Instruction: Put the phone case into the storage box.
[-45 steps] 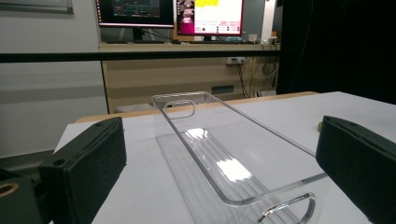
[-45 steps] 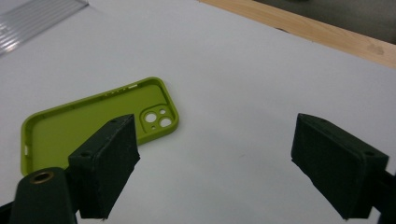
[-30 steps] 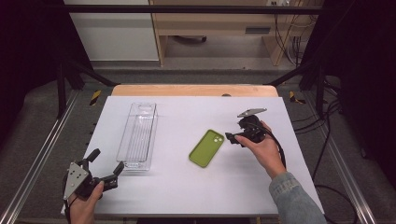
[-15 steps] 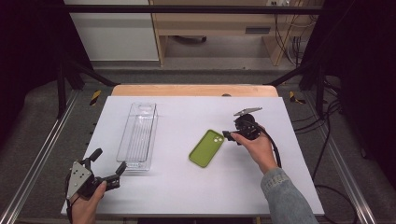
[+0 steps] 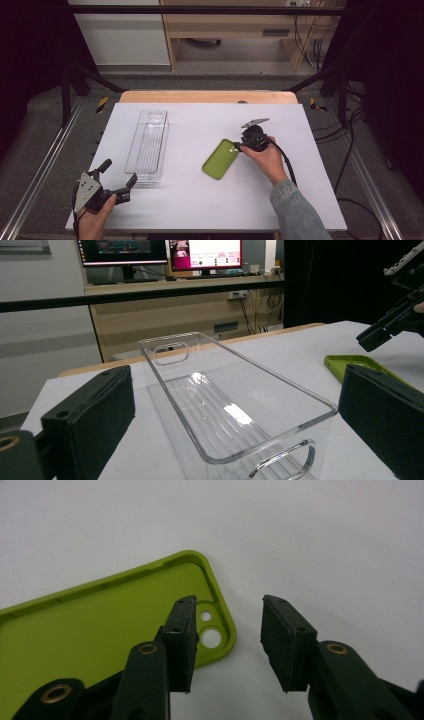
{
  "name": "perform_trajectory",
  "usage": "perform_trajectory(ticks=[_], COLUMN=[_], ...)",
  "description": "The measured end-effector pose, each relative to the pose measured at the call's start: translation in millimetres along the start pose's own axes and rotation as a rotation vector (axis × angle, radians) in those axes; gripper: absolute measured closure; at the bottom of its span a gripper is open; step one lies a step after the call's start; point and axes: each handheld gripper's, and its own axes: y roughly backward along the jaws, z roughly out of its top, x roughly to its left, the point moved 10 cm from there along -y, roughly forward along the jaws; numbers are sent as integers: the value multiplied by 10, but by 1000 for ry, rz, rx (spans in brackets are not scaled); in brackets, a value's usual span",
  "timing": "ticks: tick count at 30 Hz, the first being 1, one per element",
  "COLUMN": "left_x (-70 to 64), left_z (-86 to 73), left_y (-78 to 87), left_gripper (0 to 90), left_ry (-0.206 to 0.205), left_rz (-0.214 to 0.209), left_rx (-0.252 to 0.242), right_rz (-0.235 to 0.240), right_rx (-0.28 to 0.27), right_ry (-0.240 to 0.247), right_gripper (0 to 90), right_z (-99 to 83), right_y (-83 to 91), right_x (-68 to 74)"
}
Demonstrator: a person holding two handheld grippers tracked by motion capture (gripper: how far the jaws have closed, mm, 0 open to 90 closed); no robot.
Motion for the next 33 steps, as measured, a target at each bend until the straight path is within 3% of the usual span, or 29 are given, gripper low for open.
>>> perform_trajectory(ticks=[8,15,25,33], left_x=[-6,-68,-73,-79], left_z=[1,-9,-11,-11], left_y=[-6,-19,-20,-23], left_gripper=[11,11,11,11], left_ry=[-7,-29,-36,-40], left_rz=[4,-15,-16,-18], left_rx=[2,15,17,19], right_rz=[-17,-12,-1,12], right_rx=[1,44,87,137], right_ry=[12,35,68,68], right_gripper=[691,736,753,765], right_z=[-22,-61,-52,-75], right_y=[-75,-135,-169,-192], right_x=[-47,-7,37,31])
